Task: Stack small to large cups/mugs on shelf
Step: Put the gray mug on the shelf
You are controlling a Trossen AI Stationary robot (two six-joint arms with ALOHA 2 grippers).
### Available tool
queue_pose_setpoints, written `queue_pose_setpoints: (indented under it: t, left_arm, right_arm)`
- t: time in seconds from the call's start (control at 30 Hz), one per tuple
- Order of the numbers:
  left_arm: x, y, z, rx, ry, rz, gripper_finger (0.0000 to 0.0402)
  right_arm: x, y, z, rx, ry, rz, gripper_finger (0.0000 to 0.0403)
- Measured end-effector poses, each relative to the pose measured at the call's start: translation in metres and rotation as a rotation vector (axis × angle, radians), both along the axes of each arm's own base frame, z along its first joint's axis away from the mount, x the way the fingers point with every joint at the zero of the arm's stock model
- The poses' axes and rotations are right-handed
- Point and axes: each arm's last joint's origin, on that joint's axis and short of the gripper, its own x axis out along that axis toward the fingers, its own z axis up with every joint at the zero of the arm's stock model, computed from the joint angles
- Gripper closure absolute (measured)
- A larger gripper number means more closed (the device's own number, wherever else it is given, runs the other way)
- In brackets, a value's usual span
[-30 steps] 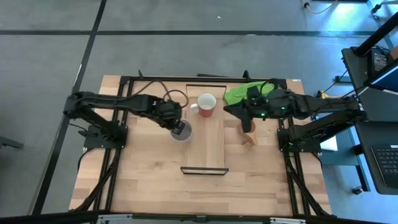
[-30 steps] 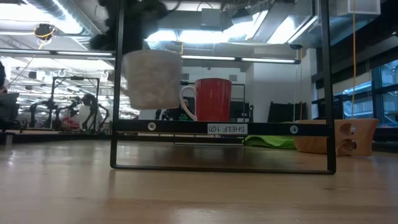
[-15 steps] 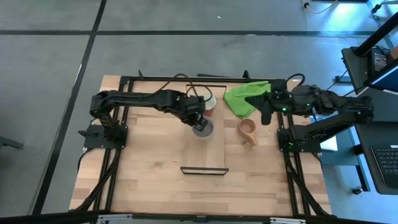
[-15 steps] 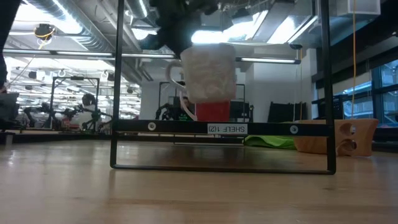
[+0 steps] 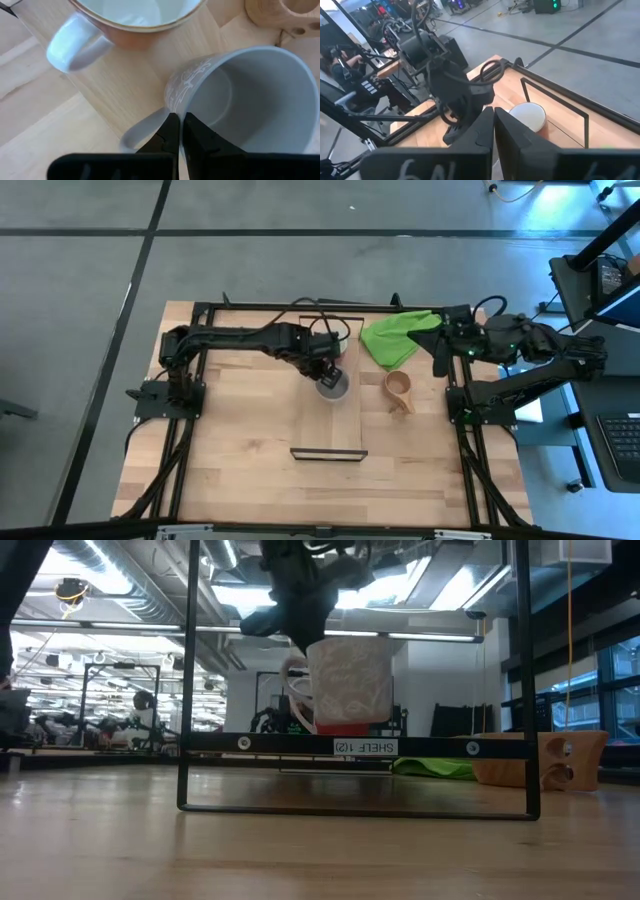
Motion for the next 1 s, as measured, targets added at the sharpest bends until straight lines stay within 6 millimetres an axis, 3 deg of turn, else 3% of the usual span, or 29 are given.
queue_pose_setpoints:
  t: [1.0]
  left_arm:
    - [0.004,-0.006,-0.011,-0.037,0.04,0.06,0.0397]
  right_arm:
    - [-0.001,0.0,-0.002,-0.027,0.034,0.004,0.0386]
